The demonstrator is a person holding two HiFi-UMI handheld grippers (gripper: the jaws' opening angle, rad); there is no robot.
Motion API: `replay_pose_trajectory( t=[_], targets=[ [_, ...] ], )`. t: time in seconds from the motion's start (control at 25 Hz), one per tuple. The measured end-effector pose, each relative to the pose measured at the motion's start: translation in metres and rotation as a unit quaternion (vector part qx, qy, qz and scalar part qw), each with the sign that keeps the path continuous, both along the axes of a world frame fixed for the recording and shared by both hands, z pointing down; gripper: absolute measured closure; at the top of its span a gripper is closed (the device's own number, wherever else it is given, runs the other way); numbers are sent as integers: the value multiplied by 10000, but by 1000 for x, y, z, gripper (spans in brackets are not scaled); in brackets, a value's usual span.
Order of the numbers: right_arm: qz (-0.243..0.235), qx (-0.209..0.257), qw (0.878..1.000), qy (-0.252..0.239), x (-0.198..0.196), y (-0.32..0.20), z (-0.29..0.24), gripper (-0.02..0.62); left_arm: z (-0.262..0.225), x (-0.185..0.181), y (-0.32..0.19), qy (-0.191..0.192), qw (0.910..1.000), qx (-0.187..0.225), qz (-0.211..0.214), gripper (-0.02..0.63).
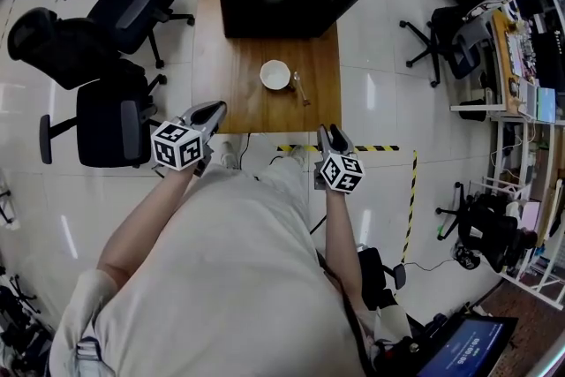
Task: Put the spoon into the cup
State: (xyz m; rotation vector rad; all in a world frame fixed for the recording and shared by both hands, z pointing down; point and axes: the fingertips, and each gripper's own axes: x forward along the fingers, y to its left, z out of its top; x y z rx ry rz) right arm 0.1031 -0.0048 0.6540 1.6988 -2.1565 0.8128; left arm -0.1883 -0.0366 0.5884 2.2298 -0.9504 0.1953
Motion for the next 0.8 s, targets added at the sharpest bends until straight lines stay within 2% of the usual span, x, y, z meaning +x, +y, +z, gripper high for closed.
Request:
replay_pose_trajectory(
  t=[0.36,0.8],
  targets=[
    [-736,-498,9954,349,23,-30,58,445,11,31,-11,-340,9985,-147,-403,606],
    [-1802,-1011,9744,891,21,-73,147,445,16,53,-17,-705,9929,-350,-896,606]
  ],
)
